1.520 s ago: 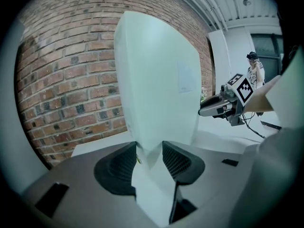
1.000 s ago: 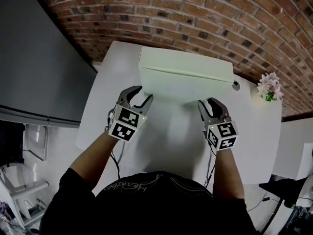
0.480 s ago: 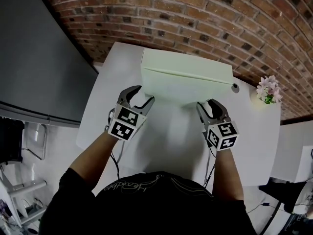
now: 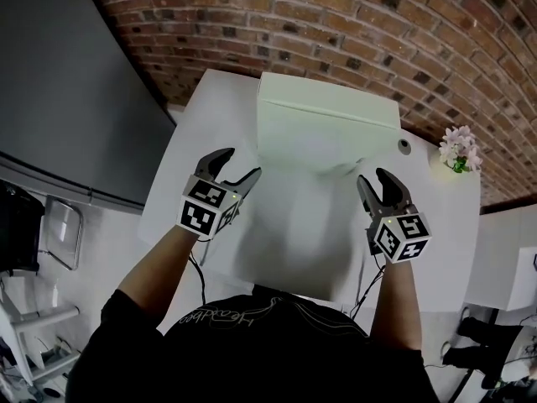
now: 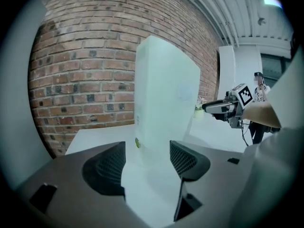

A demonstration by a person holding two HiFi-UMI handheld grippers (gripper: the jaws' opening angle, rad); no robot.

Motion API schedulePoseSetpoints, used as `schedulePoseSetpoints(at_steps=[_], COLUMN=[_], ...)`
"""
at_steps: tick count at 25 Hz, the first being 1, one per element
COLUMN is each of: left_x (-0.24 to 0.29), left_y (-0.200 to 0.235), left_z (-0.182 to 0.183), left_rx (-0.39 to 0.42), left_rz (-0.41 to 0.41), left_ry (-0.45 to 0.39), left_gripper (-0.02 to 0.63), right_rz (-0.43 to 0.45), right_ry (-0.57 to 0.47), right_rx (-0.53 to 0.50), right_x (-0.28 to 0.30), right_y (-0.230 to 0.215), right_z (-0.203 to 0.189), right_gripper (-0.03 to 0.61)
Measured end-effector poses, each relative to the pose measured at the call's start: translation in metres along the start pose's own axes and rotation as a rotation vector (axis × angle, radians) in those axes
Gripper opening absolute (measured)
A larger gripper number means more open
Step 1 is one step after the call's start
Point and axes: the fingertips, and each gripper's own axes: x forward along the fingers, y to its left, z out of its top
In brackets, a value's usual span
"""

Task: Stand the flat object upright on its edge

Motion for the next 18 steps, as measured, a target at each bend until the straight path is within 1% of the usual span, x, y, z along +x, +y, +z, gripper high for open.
schedulePoseSetpoints(at_steps=[3, 5, 8, 10, 12, 13, 14, 16, 17, 18], left_x=[-0.026, -0.047, -0.082, -0.106, -0.133, -0.146, -0.16, -0.186, -0.198, -0.212], left_y=[-0.01, -0.023, -0.05, -0.072, -0.095, -0.105, -0.113, -0.13, -0.139, -0.149], left_z=[-0.004, -0.004, 0.005, 0.013, 0.021, 0.024, 0.026, 0.032, 0.035, 0.036], left_rx=[-0.029, -0.051, -0.082, -0.097, -0.111, -0.118, -0.126, -0.158, -0.179, -0.198], left_rz=[-0.022, -0.055, -0.128, -0.194, -0.262, -0.286, -0.305, -0.349, -0.378, -0.407], left_ry=[-0.008, -0.02, -0.045, -0.059, -0.085, -0.098, -0.111, -0.148, -0.168, -0.187], left_gripper=[0.272, 0.272, 0.27, 0.268, 0.265, 0.258, 0.236, 0.176, 0.171, 0.141], right_rz=[0.063, 0.116, 0.164, 0.178, 0.211, 0.237, 0.268, 0.327, 0.348, 0.365], right_ry=[-0.05, -0.089, -0.142, -0.168, -0.189, -0.201, -0.216, -0.247, -0.259, -0.269], right_rx=[0.054, 0.1, 0.133, 0.142, 0.159, 0.172, 0.185, 0.203, 0.208, 0.211], right_x=[-0.031, -0.053, -0.086, -0.107, -0.129, -0.14, -0.151, -0.172, -0.181, -0.191], right_y=[0.025, 0.048, 0.082, 0.104, 0.131, 0.146, 0.161, 0.192, 0.206, 0.22], right_z=[0.016, 0.027, 0.049, 0.06, 0.069, 0.073, 0.077, 0.085, 0.088, 0.09], right_gripper=[0.195, 0.195, 0.195, 0.194, 0.193, 0.193, 0.193, 0.183, 0.181, 0.16])
